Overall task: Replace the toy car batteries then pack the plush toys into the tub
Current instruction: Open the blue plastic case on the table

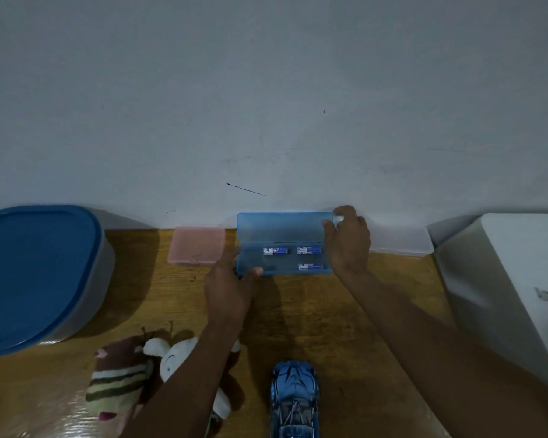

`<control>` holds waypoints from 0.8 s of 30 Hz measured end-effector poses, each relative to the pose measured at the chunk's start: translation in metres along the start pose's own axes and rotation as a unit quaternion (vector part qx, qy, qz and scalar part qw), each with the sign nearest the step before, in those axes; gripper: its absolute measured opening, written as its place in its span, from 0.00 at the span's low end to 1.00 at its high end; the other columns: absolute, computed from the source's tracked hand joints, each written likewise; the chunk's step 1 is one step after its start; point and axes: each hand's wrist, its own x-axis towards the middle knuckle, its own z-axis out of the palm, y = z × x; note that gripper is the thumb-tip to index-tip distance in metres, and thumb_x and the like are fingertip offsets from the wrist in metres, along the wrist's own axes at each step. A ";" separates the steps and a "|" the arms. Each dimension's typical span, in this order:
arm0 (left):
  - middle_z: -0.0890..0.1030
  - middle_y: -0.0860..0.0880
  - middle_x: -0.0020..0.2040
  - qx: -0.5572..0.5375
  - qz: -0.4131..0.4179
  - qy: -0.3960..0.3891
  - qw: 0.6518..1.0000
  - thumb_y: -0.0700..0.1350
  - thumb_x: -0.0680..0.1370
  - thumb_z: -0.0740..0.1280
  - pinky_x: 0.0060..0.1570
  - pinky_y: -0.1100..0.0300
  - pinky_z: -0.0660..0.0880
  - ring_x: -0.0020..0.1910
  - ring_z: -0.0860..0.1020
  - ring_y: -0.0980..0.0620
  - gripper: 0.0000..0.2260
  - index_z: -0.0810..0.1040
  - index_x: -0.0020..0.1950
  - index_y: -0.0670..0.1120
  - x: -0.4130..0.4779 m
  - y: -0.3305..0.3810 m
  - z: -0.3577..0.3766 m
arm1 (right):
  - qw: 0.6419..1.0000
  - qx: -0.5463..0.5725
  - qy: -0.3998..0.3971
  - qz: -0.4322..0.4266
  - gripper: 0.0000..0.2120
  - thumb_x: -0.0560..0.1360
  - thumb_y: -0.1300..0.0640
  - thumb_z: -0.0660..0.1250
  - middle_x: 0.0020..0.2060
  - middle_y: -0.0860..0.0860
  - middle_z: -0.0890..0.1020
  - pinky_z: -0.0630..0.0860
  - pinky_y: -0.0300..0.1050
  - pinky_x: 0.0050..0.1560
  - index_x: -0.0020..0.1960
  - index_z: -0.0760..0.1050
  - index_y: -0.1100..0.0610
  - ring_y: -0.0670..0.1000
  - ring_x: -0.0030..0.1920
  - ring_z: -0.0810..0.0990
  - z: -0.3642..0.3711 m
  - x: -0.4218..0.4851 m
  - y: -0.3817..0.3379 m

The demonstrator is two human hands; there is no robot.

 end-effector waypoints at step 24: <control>0.85 0.45 0.53 -0.002 -0.017 -0.014 1.000 0.44 0.71 0.76 0.37 0.74 0.71 0.48 0.82 0.52 0.22 0.77 0.64 0.45 0.006 0.000 -0.003 | 0.928 -0.240 -0.160 -0.234 0.25 0.78 0.42 0.43 0.53 0.54 0.75 0.73 0.51 0.52 0.55 0.71 0.56 0.54 0.52 0.72 0.029 -0.056 0.013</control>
